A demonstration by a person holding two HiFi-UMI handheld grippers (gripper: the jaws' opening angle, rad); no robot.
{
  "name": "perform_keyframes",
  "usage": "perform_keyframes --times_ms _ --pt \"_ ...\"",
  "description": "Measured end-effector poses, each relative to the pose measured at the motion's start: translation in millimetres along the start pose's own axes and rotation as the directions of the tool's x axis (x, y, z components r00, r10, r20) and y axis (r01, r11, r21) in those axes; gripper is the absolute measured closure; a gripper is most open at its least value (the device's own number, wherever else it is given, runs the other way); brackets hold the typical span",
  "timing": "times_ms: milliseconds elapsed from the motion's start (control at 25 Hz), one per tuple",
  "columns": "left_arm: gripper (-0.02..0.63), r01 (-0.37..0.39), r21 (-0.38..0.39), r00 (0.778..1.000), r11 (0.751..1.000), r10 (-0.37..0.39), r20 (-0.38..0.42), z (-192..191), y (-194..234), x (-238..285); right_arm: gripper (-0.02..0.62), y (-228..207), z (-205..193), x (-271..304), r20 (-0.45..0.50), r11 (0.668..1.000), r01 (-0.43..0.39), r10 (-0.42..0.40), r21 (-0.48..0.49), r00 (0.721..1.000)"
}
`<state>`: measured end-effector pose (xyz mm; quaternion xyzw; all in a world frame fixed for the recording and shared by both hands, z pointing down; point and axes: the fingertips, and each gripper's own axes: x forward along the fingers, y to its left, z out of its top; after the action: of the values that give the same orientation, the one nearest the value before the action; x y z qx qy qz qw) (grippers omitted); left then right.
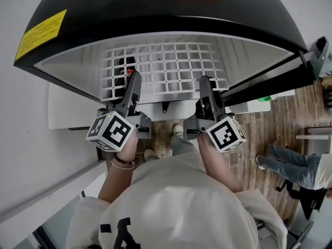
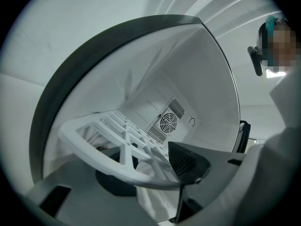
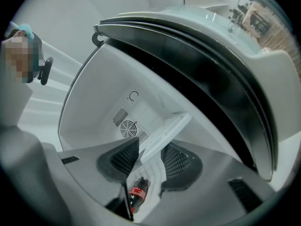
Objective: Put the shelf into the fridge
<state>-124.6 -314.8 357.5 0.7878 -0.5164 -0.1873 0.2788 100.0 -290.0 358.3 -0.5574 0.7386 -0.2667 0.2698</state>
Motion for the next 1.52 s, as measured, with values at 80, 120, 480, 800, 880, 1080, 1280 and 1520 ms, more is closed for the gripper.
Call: perform_keyframes --times_ms 80,120,480,800,880,1080,1280,1520 --pt "0.402 0.0 0.0 1.0 1.0 0.0 0.001 0.5 0.5 0.9 0.434 0.2 0.1 1.2 -0.001 1.0 -0.001 0.001 -0.001 1.0" --pt "0.402 0.001 -0.001 1.0 1.0 -0.001 0.001 0.6 0.6 1.3 0.434 0.1 0.2 1.6 -0.001 1.0 -0.001 0.001 -0.001 1.0" --pt "0.402 -0.008 -0.001 1.0 1.0 0.008 0.013 1.7 1.9 4.7 0.434 -1.5 0.9 4.7 -0.001 1.0 0.001 -0.001 0.0 1.0" --pt "0.402 -0.012 -0.003 1.0 1.0 0.012 0.019 3.1 3.2 8.0 0.434 -1.8 1.5 8.3 -0.001 1.0 -0.003 0.003 0.001 1.0" --pt "0.402 -0.012 -0.002 1.0 1.0 0.012 0.02 3.5 3.7 9.1 0.434 -1.6 1.8 9.6 -0.001 1.0 -0.005 0.005 0.001 1.0" --pt "0.402 -0.012 0.001 1.0 1.0 0.012 0.02 4.6 4.5 11.2 0.434 -2.3 1.5 12.1 -0.003 1.0 -0.002 0.002 0.005 1.0" --pt "0.402 -0.014 0.001 1.0 1.0 0.014 0.02 5.0 5.5 14.1 0.434 -3.3 1.8 14.7 -0.006 1.0 -0.002 0.002 0.004 1.0" --pt "0.402 -0.014 0.001 1.0 1.0 0.014 0.02 6.9 6.6 18.9 0.434 -4.7 2.5 19.5 -0.006 1.0 0.0 0.0 0.0 1.0"
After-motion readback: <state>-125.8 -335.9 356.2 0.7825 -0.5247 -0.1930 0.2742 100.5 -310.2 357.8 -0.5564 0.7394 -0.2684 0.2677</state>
